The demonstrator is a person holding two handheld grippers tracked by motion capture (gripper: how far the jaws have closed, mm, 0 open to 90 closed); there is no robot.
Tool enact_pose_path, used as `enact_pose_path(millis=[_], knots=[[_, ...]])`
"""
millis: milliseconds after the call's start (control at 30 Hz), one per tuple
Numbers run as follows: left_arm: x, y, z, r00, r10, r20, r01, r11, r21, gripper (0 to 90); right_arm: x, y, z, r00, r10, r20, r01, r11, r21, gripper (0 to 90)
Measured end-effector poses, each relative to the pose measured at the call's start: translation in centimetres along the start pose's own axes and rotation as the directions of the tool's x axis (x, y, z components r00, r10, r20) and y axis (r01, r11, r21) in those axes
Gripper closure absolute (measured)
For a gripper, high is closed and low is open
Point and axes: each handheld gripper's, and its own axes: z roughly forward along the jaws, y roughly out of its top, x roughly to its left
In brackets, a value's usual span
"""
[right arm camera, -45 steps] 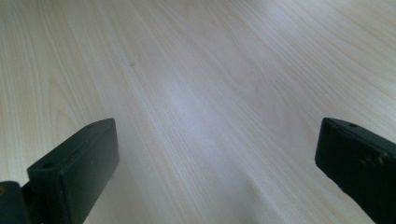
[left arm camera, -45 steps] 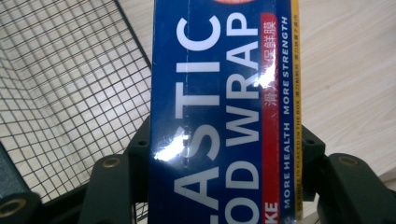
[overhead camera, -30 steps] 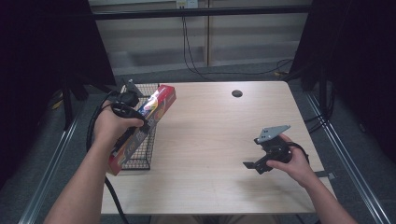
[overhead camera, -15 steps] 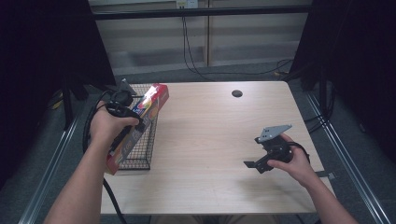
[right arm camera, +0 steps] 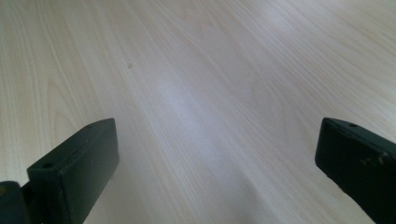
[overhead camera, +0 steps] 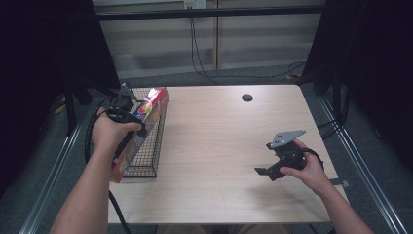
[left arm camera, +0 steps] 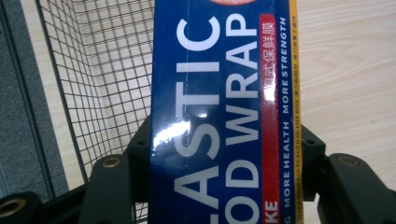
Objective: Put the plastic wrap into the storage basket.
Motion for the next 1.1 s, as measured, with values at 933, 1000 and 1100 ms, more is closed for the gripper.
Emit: enact_pose_path(millis=[933,1000,1100], knots=[[1.0,0.1,1.0,0.9915,-0.120,-0.051,0.120,0.9928,-0.002,42.7,0.1,0.1,-0.2,0.9999,-0.008,0.014,0.008,1.000,-0.008,0.0],[0.9,0.1,1.2,0.9907,-0.126,-0.050,0.127,0.9920,0.000,42.7,0.1,0.0,-0.2,0.9999,-0.010,0.004,0.010,1.000,-0.010,0.0],[1.1,0.0,1.4,0.9885,-0.145,-0.045,0.144,0.9895,-0.010,42.7,0.1,0.1,-0.2,0.9999,-0.014,0.005,0.014,1.000,-0.008,0.0]])
